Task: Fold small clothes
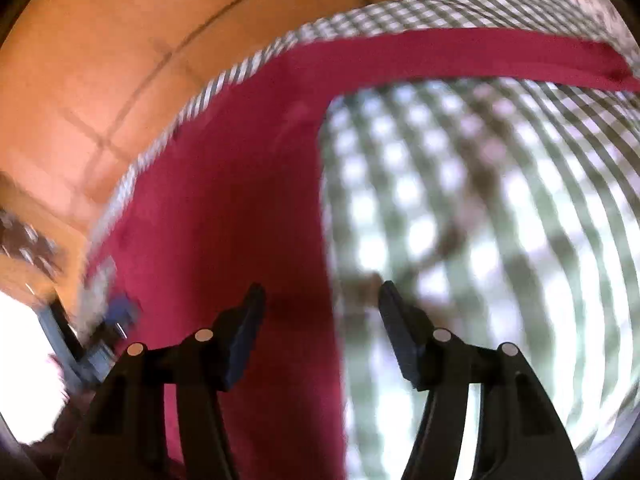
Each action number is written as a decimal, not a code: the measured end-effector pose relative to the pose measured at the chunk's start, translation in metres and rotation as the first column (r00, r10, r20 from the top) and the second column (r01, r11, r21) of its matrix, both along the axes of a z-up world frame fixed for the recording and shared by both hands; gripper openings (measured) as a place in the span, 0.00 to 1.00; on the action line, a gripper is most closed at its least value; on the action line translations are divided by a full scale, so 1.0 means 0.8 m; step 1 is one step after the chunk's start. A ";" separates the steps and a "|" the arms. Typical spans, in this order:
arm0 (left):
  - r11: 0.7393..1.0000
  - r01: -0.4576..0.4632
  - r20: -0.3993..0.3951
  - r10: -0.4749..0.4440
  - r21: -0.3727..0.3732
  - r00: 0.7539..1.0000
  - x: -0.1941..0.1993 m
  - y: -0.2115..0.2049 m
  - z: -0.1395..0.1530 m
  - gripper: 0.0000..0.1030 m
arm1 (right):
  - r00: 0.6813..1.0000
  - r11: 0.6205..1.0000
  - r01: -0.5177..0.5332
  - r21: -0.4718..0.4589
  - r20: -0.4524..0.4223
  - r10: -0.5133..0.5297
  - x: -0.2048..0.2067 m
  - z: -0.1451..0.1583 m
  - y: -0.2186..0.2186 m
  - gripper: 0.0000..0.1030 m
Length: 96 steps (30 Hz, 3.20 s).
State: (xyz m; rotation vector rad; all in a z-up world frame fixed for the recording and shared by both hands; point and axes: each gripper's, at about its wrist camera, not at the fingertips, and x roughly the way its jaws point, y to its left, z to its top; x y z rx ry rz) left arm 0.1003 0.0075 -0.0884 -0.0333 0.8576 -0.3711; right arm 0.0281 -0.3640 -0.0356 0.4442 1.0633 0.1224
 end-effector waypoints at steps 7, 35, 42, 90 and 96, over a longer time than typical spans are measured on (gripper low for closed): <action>1.000 -0.006 0.005 0.006 -0.028 1.000 -0.004 0.005 0.001 0.88 | 0.996 0.992 -0.069 -0.109 -0.071 0.062 -0.068 -0.002 0.039 0.24; 0.997 -0.064 -0.037 0.066 0.040 0.997 0.018 0.018 -0.005 0.96 | 0.629 0.609 0.773 0.180 -0.088 -0.772 0.072 -0.024 -0.358 0.56; 0.997 -0.064 -0.041 0.066 0.047 0.997 0.020 0.018 -0.006 0.96 | 0.705 0.707 0.706 -0.033 -0.063 -0.707 0.151 -0.015 -0.365 0.06; 0.954 -0.063 -0.286 -0.025 -0.292 0.958 0.277 -0.096 0.043 0.05 | 0.936 0.915 0.318 0.247 0.073 -0.345 0.060 0.007 -0.094 0.90; 0.928 -0.014 -0.109 -0.028 -0.373 0.994 0.245 -0.042 0.122 0.05 | 0.917 0.902 0.343 0.263 0.113 -0.382 0.074 0.018 -0.101 0.90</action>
